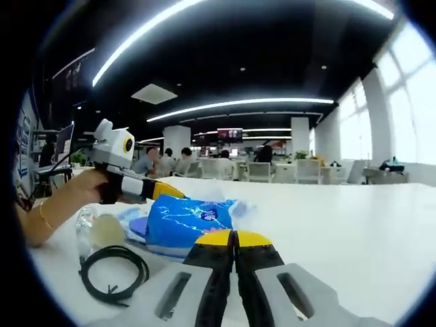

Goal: Arrange the tabletop items into an orderly group along one side of the table until the central work area is clear of visible clutter.

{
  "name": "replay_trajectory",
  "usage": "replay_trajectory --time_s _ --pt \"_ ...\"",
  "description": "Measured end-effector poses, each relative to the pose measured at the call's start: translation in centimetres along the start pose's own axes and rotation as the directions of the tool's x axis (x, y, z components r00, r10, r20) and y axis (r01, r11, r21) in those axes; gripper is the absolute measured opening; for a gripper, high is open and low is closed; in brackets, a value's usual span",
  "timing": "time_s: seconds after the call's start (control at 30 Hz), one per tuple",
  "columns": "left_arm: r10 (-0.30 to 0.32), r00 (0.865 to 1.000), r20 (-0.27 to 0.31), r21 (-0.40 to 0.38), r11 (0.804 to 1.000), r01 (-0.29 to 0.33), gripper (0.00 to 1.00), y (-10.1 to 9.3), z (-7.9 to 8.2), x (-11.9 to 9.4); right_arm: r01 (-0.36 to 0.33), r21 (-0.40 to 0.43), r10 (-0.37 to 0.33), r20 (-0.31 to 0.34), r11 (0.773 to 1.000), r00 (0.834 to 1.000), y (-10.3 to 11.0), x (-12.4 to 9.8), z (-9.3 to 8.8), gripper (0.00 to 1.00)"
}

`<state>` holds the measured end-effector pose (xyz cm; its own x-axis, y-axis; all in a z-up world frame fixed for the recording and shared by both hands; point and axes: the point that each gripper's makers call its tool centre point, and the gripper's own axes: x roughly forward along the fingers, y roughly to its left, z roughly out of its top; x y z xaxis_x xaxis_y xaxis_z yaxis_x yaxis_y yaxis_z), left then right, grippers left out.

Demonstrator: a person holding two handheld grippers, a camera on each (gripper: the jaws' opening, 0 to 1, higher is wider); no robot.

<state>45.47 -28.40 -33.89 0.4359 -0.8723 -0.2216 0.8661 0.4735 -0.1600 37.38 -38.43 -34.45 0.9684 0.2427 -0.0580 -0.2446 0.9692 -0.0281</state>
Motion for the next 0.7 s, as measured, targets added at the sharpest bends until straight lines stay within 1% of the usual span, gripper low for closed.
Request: replay_trajectory --time_s 0.13,0.2,0.27,0.4,0.57,0.7 --pt "0.008 1.000 0.004 -0.001 1.000 -0.008 0.00 0.1 0.0 0.0 -0.001 -0.032 0.001 -0.024 1.000 1.000 0.4 0.1 -0.4 0.00" --pt "0.012 1.000 0.009 -0.004 1.000 -0.012 0.00 0.0 0.1 0.0 0.002 -0.071 -0.005 -0.039 0.997 0.999 0.7 0.1 -0.5 0.00" --pt "0.018 1.000 0.005 0.012 1.000 -0.018 0.00 0.0 0.0 0.2 0.003 -0.085 -0.007 -0.046 0.996 0.999 0.8 0.1 -0.5 0.00" --pt "0.016 1.000 -0.004 0.015 1.000 -0.016 0.00 0.0 -0.3 0.4 0.005 -0.080 -0.009 -0.059 0.997 0.998 0.7 0.0 -0.8 0.00" --pt "0.011 1.000 -0.020 0.026 1.000 -0.011 0.00 -0.3 -0.9 1.0 0.002 -0.078 -0.010 -0.096 0.997 0.995 0.6 -0.1 -1.8 0.00" --pt "0.014 0.999 -0.029 0.034 0.999 -0.013 0.00 -0.3 -1.1 1.0 -0.004 -0.082 -0.005 -0.112 0.997 0.994 0.7 -0.1 -2.1 0.00"
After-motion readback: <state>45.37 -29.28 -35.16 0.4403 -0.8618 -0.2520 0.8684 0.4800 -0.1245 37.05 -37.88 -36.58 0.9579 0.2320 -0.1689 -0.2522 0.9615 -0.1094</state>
